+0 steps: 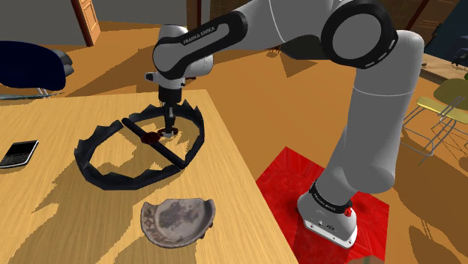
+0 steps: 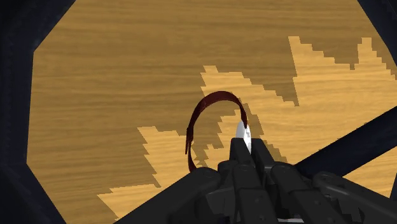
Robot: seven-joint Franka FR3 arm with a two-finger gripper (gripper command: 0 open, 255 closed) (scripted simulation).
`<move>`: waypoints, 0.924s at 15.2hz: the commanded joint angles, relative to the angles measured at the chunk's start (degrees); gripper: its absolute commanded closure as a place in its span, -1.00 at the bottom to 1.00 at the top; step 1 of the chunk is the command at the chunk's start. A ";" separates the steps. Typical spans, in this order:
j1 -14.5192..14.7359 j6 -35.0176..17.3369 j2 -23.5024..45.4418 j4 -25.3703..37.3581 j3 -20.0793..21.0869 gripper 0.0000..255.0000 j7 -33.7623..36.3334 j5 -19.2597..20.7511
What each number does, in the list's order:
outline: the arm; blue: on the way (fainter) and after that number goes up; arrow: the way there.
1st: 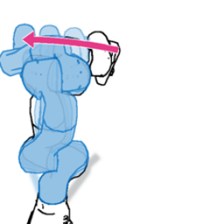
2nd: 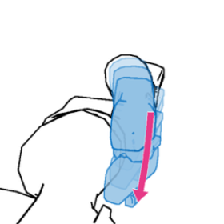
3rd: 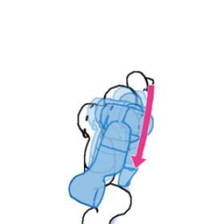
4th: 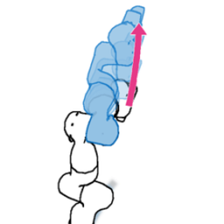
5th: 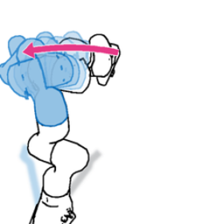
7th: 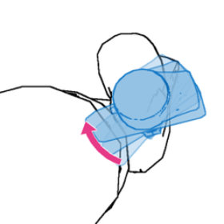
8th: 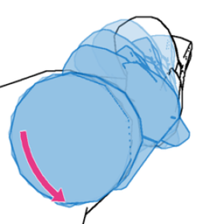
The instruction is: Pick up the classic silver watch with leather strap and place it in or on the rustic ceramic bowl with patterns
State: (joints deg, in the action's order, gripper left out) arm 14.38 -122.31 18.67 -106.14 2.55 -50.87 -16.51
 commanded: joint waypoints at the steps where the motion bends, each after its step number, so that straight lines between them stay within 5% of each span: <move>1: 0.00 0.00 0.00 0.00 0.00 1.00 0.00 0.00; 14: -0.10 7.08 -3.44 3.83 -0.23 1.00 1.92 0.89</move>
State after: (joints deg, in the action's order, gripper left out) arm 14.24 -115.84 15.68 -102.48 2.32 -49.18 -15.68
